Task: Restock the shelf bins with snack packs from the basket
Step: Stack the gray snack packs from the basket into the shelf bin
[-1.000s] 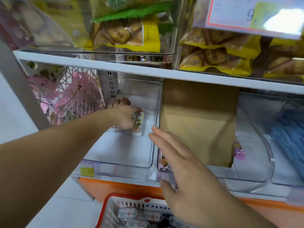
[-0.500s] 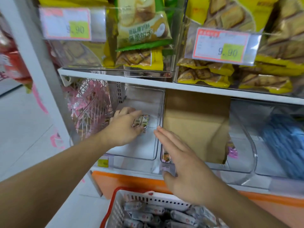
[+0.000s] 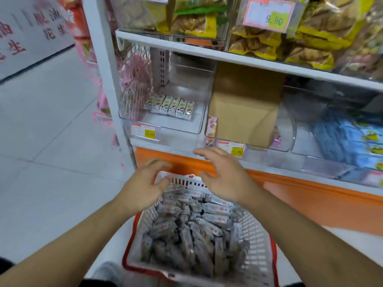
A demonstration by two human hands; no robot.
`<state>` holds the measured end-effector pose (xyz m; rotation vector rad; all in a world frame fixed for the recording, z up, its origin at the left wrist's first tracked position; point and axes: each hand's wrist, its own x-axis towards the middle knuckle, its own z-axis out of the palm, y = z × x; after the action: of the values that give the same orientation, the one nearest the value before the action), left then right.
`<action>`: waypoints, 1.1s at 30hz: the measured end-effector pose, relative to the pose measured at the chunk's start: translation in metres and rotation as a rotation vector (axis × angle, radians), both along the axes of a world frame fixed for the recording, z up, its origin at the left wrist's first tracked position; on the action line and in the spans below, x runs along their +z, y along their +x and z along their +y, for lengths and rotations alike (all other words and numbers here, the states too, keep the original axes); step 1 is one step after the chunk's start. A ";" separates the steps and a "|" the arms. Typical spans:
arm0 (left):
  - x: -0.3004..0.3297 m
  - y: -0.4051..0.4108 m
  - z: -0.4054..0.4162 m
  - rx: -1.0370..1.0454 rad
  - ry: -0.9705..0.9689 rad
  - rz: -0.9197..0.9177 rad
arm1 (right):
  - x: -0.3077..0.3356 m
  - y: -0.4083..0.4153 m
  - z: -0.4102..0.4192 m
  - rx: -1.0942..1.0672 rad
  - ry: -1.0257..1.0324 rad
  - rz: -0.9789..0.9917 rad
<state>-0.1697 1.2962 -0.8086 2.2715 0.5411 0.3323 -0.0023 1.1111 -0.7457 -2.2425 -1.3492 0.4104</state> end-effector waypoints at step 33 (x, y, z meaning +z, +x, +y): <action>-0.143 -0.039 0.008 0.027 -0.207 0.621 | -0.180 -0.045 0.051 -0.520 -0.208 0.499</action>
<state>-0.2085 1.3042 -0.9516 2.1416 0.8718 -0.4190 -0.0475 1.1622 -0.9257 -2.3270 -0.4678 0.8706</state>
